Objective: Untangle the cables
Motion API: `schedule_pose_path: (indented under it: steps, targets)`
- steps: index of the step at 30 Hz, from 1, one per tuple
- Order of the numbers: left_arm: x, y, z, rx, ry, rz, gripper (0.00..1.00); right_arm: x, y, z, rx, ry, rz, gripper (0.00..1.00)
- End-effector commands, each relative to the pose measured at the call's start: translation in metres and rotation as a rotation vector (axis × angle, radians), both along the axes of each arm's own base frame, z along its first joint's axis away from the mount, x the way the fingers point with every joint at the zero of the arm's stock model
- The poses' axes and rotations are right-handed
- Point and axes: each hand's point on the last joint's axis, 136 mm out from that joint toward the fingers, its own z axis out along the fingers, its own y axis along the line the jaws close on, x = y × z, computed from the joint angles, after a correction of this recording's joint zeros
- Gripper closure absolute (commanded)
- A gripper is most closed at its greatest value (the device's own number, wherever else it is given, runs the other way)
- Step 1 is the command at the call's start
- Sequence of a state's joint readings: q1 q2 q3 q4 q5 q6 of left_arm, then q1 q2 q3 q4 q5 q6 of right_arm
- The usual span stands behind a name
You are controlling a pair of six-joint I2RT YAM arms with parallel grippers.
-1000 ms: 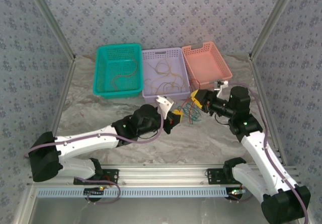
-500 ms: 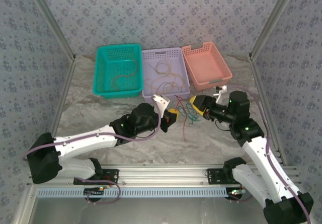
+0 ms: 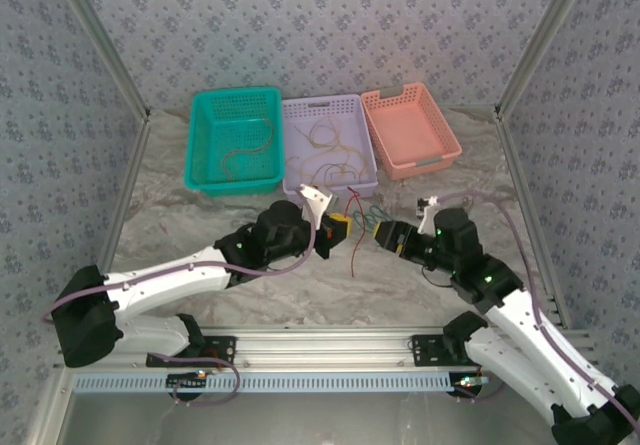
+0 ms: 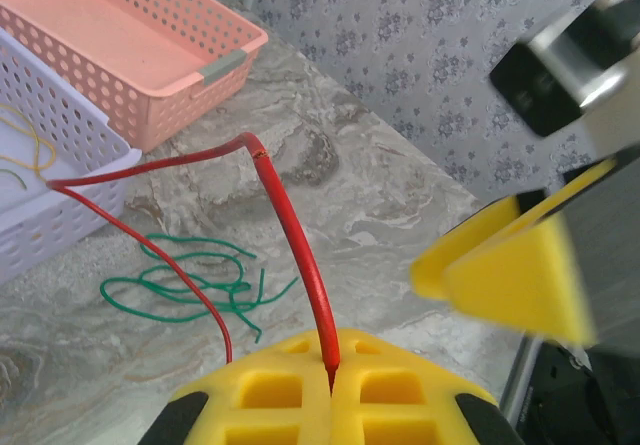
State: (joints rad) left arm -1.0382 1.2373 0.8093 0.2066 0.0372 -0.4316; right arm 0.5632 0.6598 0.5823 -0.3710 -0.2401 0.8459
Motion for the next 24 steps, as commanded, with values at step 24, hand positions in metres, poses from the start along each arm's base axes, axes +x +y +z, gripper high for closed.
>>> schedule_pose_path:
  steps: [24]
  targets:
    - [-0.005, 0.028, 0.053, -0.066, 0.1, -0.044, 1.0, 0.074, 0.075, -0.081, -0.304, -0.157, 0.022, 0.48]
